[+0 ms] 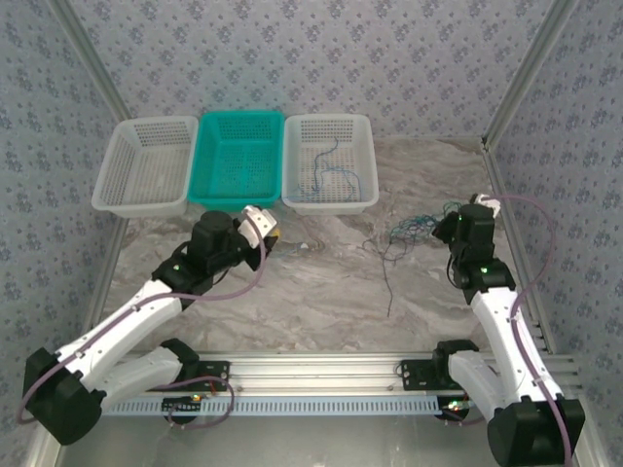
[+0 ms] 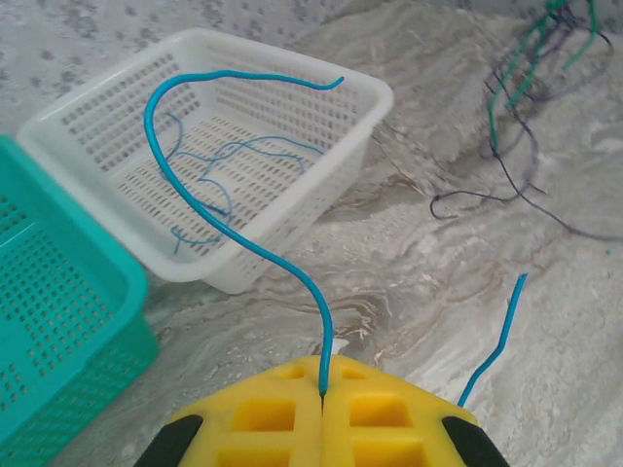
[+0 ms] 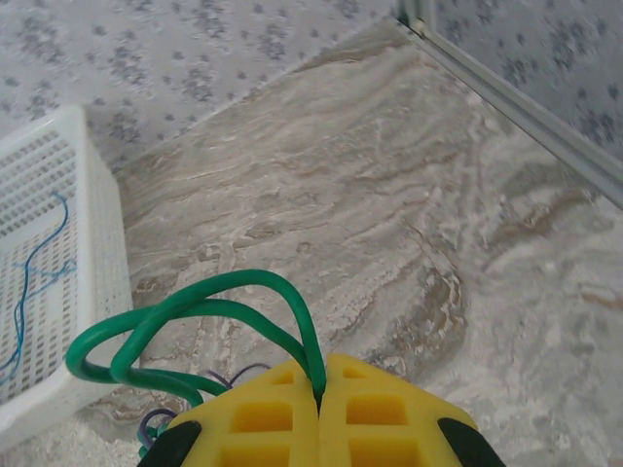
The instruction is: Untangle the cables
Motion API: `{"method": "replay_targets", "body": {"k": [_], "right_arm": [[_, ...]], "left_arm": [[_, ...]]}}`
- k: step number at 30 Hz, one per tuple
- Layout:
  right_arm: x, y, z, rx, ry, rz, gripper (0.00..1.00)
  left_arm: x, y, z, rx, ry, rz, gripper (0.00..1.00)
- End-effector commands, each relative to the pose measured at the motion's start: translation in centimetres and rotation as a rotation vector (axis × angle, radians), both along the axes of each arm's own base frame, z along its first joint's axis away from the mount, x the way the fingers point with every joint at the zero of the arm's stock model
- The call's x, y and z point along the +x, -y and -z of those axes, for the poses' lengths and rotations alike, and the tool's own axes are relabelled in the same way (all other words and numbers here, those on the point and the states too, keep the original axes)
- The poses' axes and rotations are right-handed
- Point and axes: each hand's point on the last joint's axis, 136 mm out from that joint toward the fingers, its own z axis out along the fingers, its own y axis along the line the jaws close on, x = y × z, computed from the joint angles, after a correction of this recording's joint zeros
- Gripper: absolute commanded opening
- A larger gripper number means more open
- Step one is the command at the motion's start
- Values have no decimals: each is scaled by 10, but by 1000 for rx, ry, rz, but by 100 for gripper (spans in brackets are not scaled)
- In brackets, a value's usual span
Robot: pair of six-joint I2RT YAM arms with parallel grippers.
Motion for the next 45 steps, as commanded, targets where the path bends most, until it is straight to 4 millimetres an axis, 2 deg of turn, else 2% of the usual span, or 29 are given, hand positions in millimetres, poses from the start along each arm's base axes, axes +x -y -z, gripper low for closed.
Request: {"method": "replay_targets", "body": {"k": [1, 4, 7, 13, 17, 19, 21, 23, 26, 29, 32, 35, 39, 41, 45], "right_arm": [[-6, 5, 8, 119, -7, 82, 0], [-1, -8, 12, 174, -7, 26, 0], [6, -27, 16, 246, -12, -52, 0], [7, -56, 5, 246, -33, -198, 0], [-3, -67, -7, 198, -39, -266, 0], [-10, -71, -13, 180, -41, -296, 0], [-15, -76, -17, 178, -39, -328, 0], [-20, -84, -22, 189, -30, -369, 0], [-22, -102, -30, 204, -11, -457, 0], [-22, -123, -39, 198, 11, -557, 0], [-19, -146, -48, 201, 40, -657, 0], [-13, -165, -56, 185, 54, -721, 0], [-9, -194, -59, 155, 45, -830, 0], [-9, -210, -60, 146, 40, -902, 0], [-17, -244, -63, 106, 85, -1099, 0]], "left_arm": [[5, 3, -39, -154, 33, -34, 0], [16, 12, -72, -264, 39, -53, 0], [46, 24, -99, -305, 56, -104, 0], [136, 63, -98, -255, 34, -209, 0], [200, 83, -71, -211, -33, -291, 0], [221, 87, -65, -209, -36, -330, 23], [229, 88, -66, -223, -27, -344, 43], [227, 87, -75, -254, -19, -343, 51], [211, 83, -93, -293, -3, -311, 55], [180, 77, -112, -326, 9, -236, 57], [140, 71, -125, -351, 18, -135, 59], [89, 68, -136, -371, 48, 23, 63], [21, 73, -130, -287, 102, 224, 63], [-16, 79, -116, -206, 125, 337, 64], [-64, 81, -85, -136, 104, 478, 65]]}}
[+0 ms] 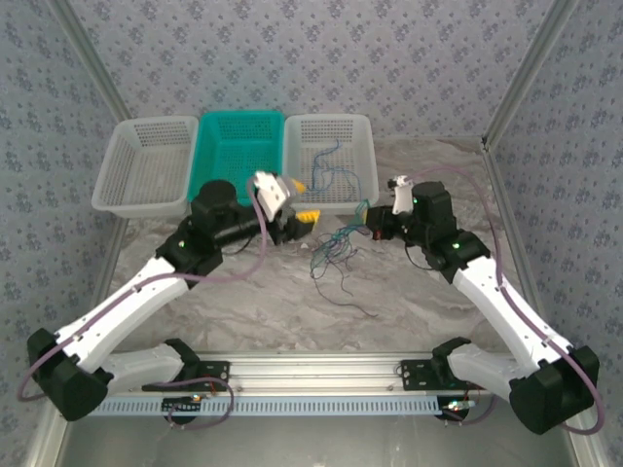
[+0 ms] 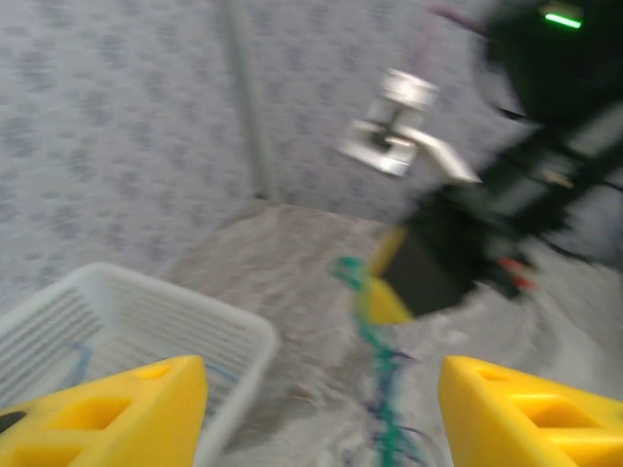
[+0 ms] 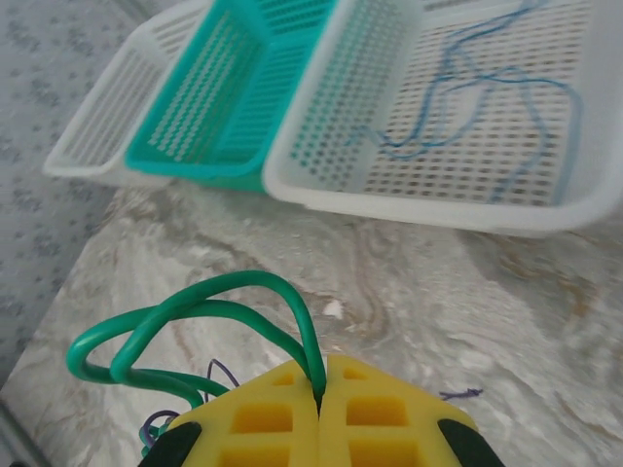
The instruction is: Untangle the cables
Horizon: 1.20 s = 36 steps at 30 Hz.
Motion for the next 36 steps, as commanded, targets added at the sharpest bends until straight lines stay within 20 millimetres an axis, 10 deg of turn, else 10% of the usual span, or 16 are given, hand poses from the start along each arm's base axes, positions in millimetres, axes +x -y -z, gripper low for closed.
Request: {"method": "replay_targets", "body": {"k": [1, 7, 12, 18, 31, 33, 36], "right_arm": [[-11, -31, -25, 7, 140, -212, 0], [-48, -63, -21, -40, 249, -488, 0], [-67, -78, -11, -122, 346, -614, 0], [-59, -77, -10, -184, 401, -575, 0], [-44, -61, -15, -204, 399, -459, 0], [-41, -58, -15, -213, 396, -433, 0], [-39, -52, -17, -217, 404, -406, 0]], "left_arm": [[-37, -2, 41, 111, 9, 140, 65], [-20, -36, 69, 12, -135, -115, 72], [-30, -26, 86, -63, -371, -48, 77], [-40, -30, 121, 5, -521, 55, 58], [-32, -3, 181, 63, -784, 170, 63], [-29, 1, 186, 78, -796, 167, 51], [-23, 3, 182, 66, -757, 152, 0]]}}
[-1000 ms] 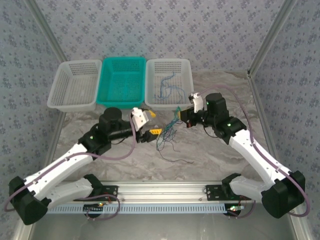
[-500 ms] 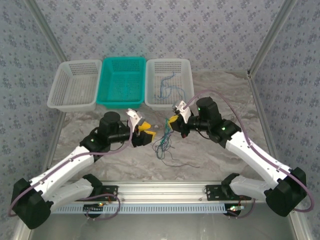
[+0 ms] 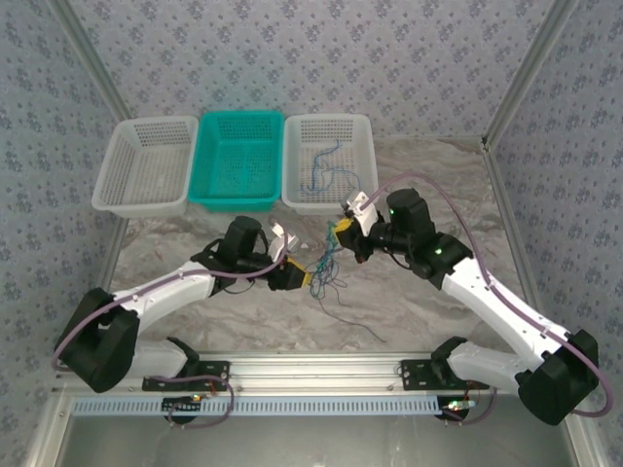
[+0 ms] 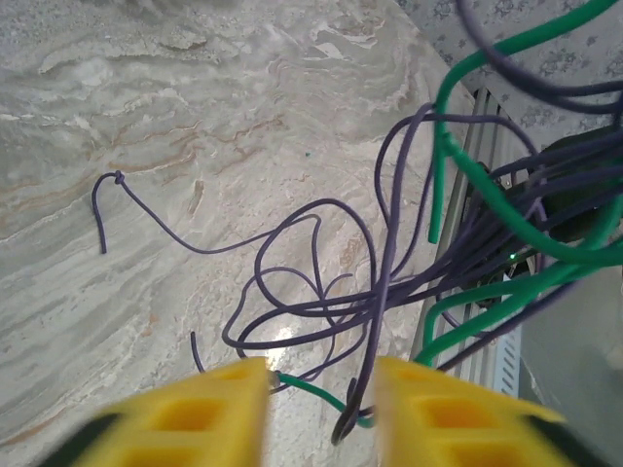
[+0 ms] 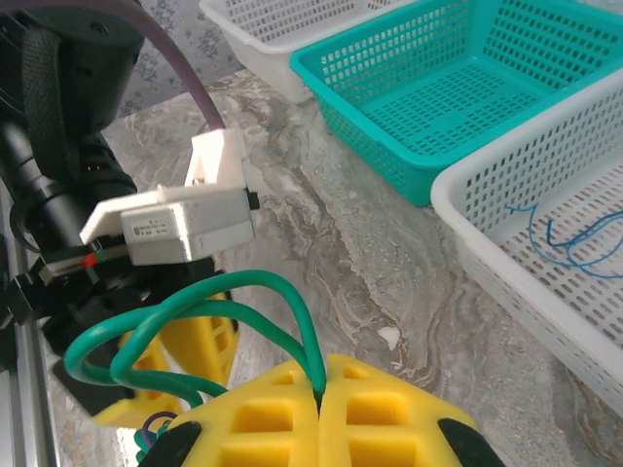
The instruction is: Untangle the cables
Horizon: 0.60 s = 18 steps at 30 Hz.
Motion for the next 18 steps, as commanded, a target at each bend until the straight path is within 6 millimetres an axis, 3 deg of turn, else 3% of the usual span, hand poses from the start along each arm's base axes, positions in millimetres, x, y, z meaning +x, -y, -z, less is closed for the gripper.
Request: {"method": "replay_targets", "body": {"k": [1, 6, 9, 13, 18], "right_arm": [[5, 10, -10, 23, 35, 62, 0], [23, 30, -8, 52, 37, 217, 0], [41, 58, -6, 99, 14, 391, 0], [61, 110, 4, 175, -64, 645, 0], [69, 181, 34, 283, -232, 947, 0]], "left_arm": [[13, 11, -37, -81, 129, -4, 0], [41, -17, -42, 40, 244, -214, 0], [59, -46, -45, 133, 285, -384, 0], [70, -82, -56, 192, 332, -557, 0], [75, -112, -65, 202, 337, -684, 0]]}}
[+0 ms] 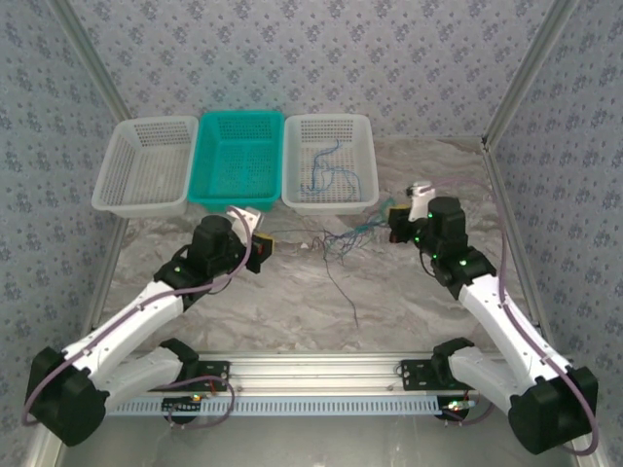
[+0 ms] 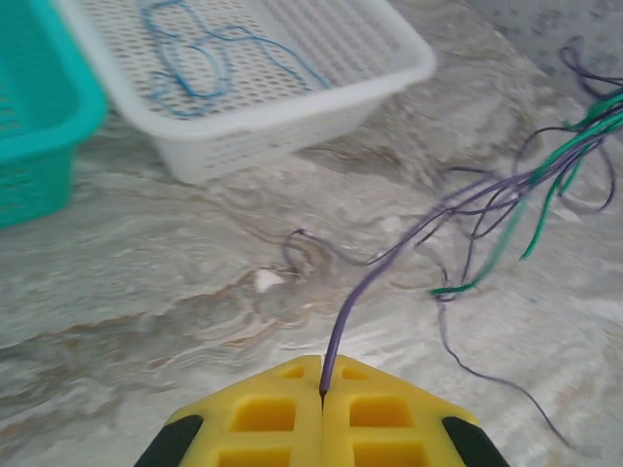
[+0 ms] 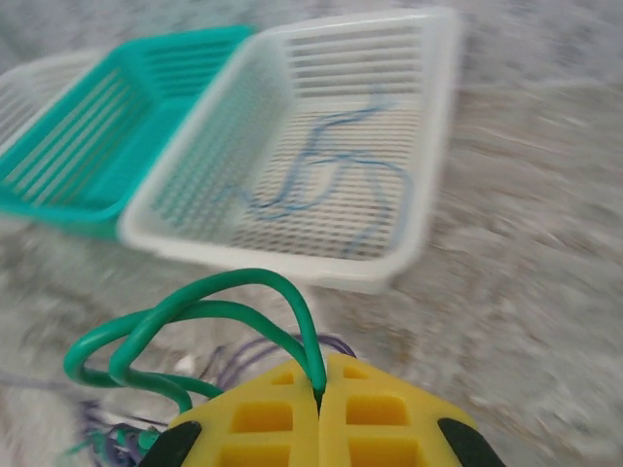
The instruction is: Untangle the cables
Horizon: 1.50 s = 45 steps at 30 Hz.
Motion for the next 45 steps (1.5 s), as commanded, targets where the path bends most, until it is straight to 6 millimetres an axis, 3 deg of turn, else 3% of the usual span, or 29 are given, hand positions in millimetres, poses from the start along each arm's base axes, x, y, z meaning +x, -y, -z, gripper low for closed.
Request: {"method": "replay_targets", "body": {"k": [1, 6, 12, 17, 21, 25, 32, 39, 45], "right_arm": [[1, 44, 14, 148, -86, 231, 0], [-8, 86, 31, 247, -130, 407, 0], [-30, 140, 59, 353, -252, 691, 0], [-44, 161, 76, 452, -323, 820, 0], [-57, 178, 84, 474, -363, 941, 0], [-69, 191, 85, 485, -356, 1035, 0], [-88, 206, 85, 515, -324, 1140, 0], [-93, 214, 82, 516, -306, 1168, 0], [-57, 182, 61, 493, -264, 889, 0]], "left_arm": [[9, -28, -10, 3, 15, -142, 0], [13, -54, -24, -57, 43, -237, 0], [16, -123, -27, -105, 24, -516, 0], [10, -166, -27, -139, 22, -680, 0], [3, -189, -31, -157, 30, -770, 0], [-1, -204, -35, -157, 35, -832, 0], [-18, -255, -34, -100, 3, -1082, 0], [-26, -279, -30, -124, -43, -1214, 0], [0, -240, -45, -272, -17, -970, 0]]}}
